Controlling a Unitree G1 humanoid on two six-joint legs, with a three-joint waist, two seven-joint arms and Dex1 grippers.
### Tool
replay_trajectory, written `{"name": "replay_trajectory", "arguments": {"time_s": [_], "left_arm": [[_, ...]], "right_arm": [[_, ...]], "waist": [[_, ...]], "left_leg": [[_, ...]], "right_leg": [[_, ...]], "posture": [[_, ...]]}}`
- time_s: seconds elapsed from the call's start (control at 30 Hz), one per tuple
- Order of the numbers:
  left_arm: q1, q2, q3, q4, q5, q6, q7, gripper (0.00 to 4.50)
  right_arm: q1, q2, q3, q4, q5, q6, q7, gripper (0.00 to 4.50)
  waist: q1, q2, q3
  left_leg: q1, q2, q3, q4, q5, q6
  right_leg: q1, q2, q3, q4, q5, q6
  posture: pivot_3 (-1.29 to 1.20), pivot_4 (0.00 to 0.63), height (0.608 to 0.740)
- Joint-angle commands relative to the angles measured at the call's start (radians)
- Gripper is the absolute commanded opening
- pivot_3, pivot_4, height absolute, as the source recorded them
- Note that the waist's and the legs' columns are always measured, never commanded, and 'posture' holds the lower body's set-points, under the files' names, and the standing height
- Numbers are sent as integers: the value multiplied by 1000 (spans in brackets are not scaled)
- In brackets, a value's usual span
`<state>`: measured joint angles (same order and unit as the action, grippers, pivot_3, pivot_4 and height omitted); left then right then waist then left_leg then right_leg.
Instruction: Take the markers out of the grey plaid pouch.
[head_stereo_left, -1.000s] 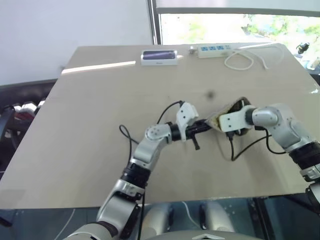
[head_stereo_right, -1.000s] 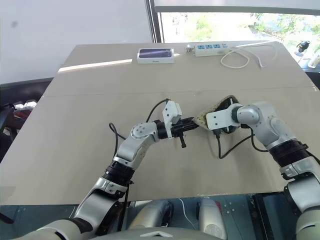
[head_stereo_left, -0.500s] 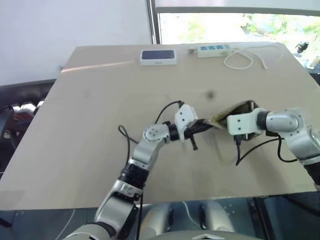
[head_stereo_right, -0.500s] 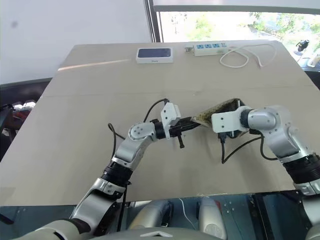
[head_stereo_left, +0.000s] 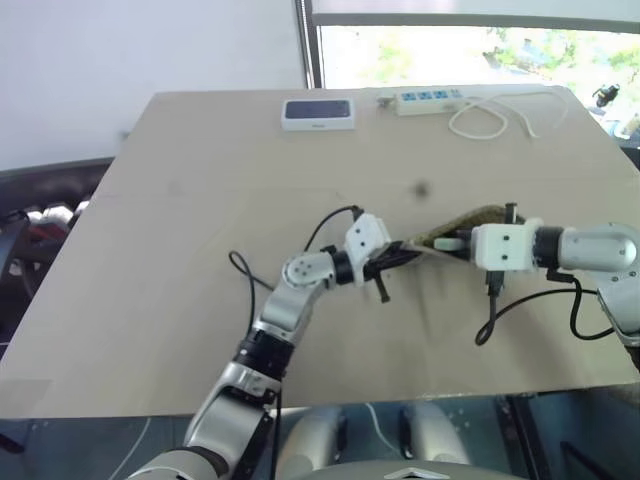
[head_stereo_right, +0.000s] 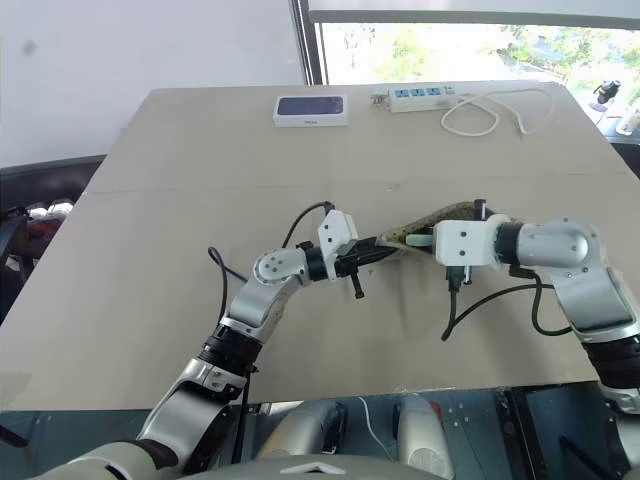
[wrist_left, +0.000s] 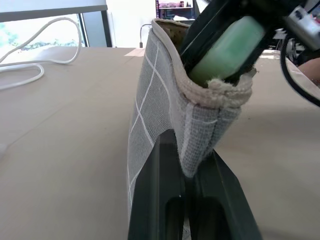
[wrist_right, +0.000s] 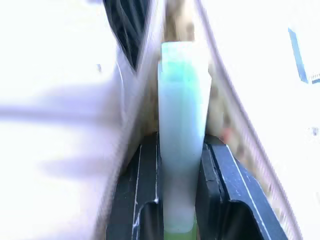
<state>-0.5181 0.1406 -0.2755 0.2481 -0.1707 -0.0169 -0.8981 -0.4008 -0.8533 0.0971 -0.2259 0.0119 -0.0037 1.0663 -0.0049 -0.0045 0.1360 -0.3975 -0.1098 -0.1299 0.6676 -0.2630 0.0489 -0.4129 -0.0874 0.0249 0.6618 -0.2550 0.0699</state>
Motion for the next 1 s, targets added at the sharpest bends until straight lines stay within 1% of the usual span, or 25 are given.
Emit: {"name": "replay_trajectory", "arguments": {"time_s": [0.03, 0.13, 0.27, 0.37, 0.43, 0.53, 0.63, 0.67, 0.73, 0.8, 0.87, 0.9, 1.0], "left_arm": [[-5, 2, 10, -10, 6, -32, 8, 0], [-4, 8, 13, -6, 13, -42, 13, 0], [-3, 39, 4, -3, 62, -106, 25, 0], [5, 64, 3, -29, 85, -137, 30, 0], [10, 78, 11, -58, 89, -137, 44, 0], [9, 103, 27, -91, 88, -130, 61, 0], [6, 124, 47, -111, 84, -118, 79, 0], [5, 128, 49, -112, 84, -117, 82, 0], [8, 133, 54, -117, 82, -111, 86, 0], [12, 134, 56, -124, 78, -101, 91, 0], [19, 132, 53, -134, 76, -92, 92, 0], [23, 131, 51, -139, 76, -89, 91, 0], [30, 130, 46, -153, 75, -78, 92, 0]], "right_arm": [[-14, 18, -68, -55, 122, -30, 12, 289], [-24, 33, -108, -90, 220, 48, 1, 289], [-54, 27, -221, -158, 422, 279, -51, 289], [-100, -58, -304, -180, 524, 531, -106, 289], [-134, -119, -343, -165, 549, 618, -121, 289], [-124, -237, -370, -99, 514, 698, -114, 289], [12, -357, -326, 9, 364, 621, -84, 289], [43, -378, -311, 35, 335, 603, -80, 289], [66, -347, -269, 100, 307, 624, -116, 289], [43, -286, -211, 183, 250, 578, -165, 289], [21, -248, -155, 248, 188, 516, -180, 1324], [15, -236, -129, 272, 163, 490, -178, 1696], [-32, -181, -91, 345, 112, 418, -204, 3309]], "waist": [[0, 0, 0], [1, 0, 0], [1, 0, 0], [4, 0, 0], [10, 0, 0], [19, 0, 0], [27, 0, 1], [25, 0, 1], [22, 0, 0], [15, 0, 0], [13, 0, 1], [11, 1, 1], [10, 2, 1]], "left_leg": [[0, 0, 0, 0, 0, 0], [0, 0, 0, 0, 0, 0], [0, 0, 0, 0, 0, 0], [0, 0, 0, 0, 0, 0], [0, 0, -1, 0, 0, 0], [-1, 0, -1, -1, 0, 0], [-2, 0, -1, -1, 0, 0], [-2, 0, -1, 0, 0, 0], [-2, 0, 1, -1, 0, 0], [-1, 0, 2, -1, 0, 0], [0, 1, 4, -1, 0, 0], [0, 1, 5, -1, 0, 0], [1, 2, 5, -1, 0, 0]], "right_leg": [[0, 0, 0, 0, 0, 0], [0, 0, 0, 0, 0, 0], [0, 0, 0, 0, 0, 0], [0, 0, 0, 0, 0, 0], [0, -1, 0, -1, 0, 0], [0, -1, 1, -1, 0, 0], [0, -1, 1, -2, 0, 0], [0, -1, 0, -2, 0, 0], [0, -1, 0, -2, 0, 0], [0, -1, 1, -1, 0, 0], [0, -1, 3, 0, 0, 0], [-1, -1, 4, 1, 0, 0], [-1, 0, 4, 1, 0, 0]], "posture": [[0, 150, 740], [0, 150, 740], [0, 150, 740], [0, 150, 740], [0, 150, 740], [0, 150, 740], [0, 150, 740], [0, 150, 740], [0, 150, 740], [0, 150, 740], [0, 150, 740], [0, 150, 740], [0, 150, 740]]}}
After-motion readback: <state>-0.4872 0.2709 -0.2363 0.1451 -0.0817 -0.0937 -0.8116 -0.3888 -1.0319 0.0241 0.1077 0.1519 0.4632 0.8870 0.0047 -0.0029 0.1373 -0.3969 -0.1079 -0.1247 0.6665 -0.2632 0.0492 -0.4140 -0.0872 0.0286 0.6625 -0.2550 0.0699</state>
